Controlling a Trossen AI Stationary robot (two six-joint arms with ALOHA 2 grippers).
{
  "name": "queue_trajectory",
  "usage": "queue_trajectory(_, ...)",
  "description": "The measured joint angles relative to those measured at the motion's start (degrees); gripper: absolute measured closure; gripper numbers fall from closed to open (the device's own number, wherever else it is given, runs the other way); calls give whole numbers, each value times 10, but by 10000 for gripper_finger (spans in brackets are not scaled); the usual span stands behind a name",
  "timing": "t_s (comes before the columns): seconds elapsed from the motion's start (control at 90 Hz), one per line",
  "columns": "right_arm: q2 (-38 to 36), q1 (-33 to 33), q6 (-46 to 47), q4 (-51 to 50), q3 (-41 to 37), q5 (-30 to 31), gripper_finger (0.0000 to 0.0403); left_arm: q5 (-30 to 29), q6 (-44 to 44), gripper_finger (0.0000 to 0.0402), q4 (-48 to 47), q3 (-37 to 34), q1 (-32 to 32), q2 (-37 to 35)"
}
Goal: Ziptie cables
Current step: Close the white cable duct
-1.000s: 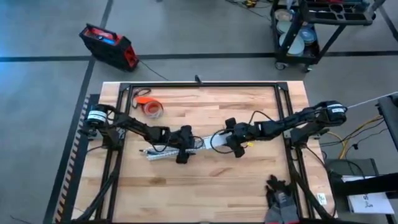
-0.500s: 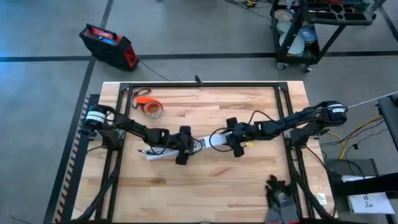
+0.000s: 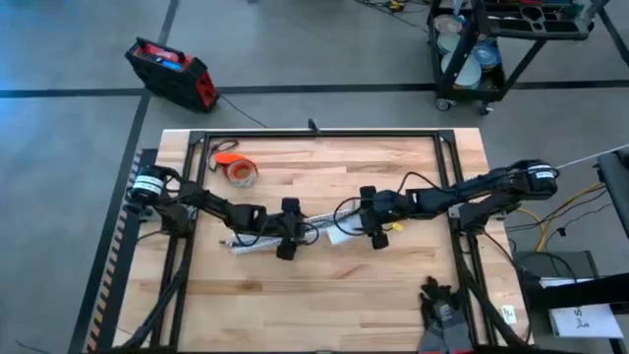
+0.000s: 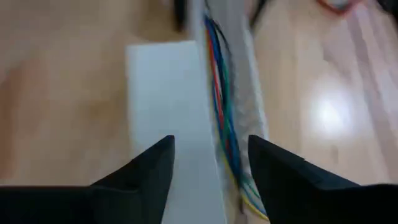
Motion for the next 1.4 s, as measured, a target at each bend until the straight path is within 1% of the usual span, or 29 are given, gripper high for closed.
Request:
queue_trajectory(0.133,-7,27,22,-23,0,-5,273,-9,-16,45,-57,18,-4,-20)
queue_trajectory(0.256,0,60,58,-47,-3,-8,302,-25,-41,45,-133,60,-20,-39)
queue_trajectory(0.356,-1,77,68,-60,-4,-6,303,-47,-74,45,-216,107,-38,-48)
queue_trajectory(0.444,3,77,66,-75,-6,4,284,-53,-114,45,-248,149,-54,-60)
queue_trajectory(0.533,20,74,64,-75,-12,11,252,-54,-165,45,-230,172,-78,-69)
queue_trajectory(0.656,65,82,68,-44,-15,38,213,-59,-221,45,-137,161,-123,-68)
queue_trajectory(0.744,101,90,90,5,-11,43,203,-109,-248,49,-72,141,-165,-56)
queue_trajectory(0.867,155,112,119,62,6,46,203,-194,-289,51,-9,115,-226,-28)
queue_trajectory(0.978,194,135,140,101,35,43,208,-247,-336,52,7,111,-268,13)
queue_trajectory(1.044,211,146,143,117,56,43,206,-253,-363,52,22,110,-278,43)
queue_trajectory(1.122,217,153,136,111,80,43,197,-258,-405,52,29,111,-279,73)
queue_trajectory(1.211,204,156,129,116,92,15,178,-247,-436,51,34,123,-279,109)
queue_trajectory(1.3,179,153,130,121,87,-13,153,-245,-436,50,45,143,-280,150)
queue_trajectory(1.4,160,153,110,122,66,-17,124,-233,-411,50,49,181,-278,193)
